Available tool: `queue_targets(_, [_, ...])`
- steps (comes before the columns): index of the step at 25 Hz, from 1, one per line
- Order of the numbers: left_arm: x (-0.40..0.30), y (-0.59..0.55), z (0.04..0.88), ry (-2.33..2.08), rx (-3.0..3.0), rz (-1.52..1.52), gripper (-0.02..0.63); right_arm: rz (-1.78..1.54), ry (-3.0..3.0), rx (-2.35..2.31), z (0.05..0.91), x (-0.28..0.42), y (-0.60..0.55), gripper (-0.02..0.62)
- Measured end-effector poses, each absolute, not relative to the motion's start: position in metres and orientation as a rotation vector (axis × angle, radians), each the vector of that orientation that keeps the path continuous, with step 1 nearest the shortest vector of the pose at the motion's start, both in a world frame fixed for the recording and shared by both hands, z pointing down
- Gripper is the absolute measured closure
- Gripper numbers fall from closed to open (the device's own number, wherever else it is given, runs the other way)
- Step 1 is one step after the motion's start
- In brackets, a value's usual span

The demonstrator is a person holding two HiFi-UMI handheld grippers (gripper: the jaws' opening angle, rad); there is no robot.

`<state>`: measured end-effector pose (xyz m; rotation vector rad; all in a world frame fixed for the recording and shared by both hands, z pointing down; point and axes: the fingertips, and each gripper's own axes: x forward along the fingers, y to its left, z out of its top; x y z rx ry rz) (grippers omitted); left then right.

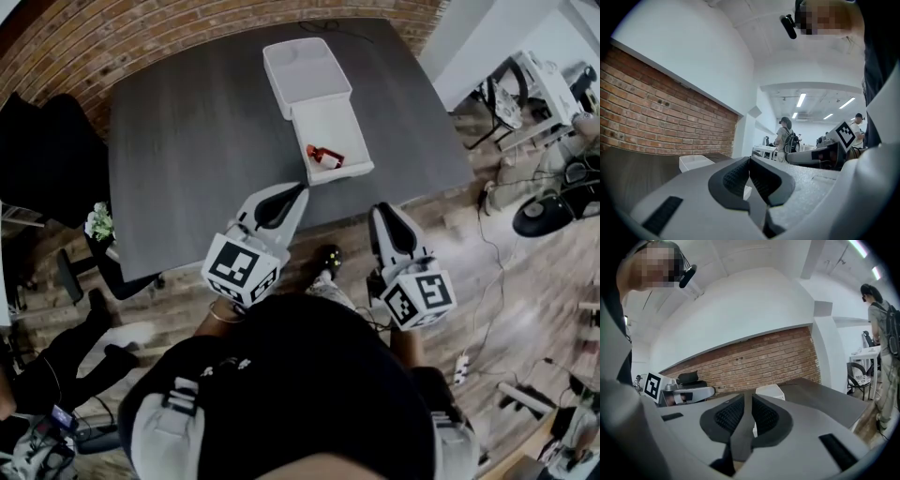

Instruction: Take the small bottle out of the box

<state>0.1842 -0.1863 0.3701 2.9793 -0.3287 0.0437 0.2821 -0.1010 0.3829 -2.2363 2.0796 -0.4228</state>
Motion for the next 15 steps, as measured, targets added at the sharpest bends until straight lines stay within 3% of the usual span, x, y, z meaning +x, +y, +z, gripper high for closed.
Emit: queue_targets(15, [0.237, -0.224, 0.382, -0.676, 2.922, 0.105, 0.601, -0.566, 2.531, -1.971, 0.43, 0.342, -0.169, 0.514])
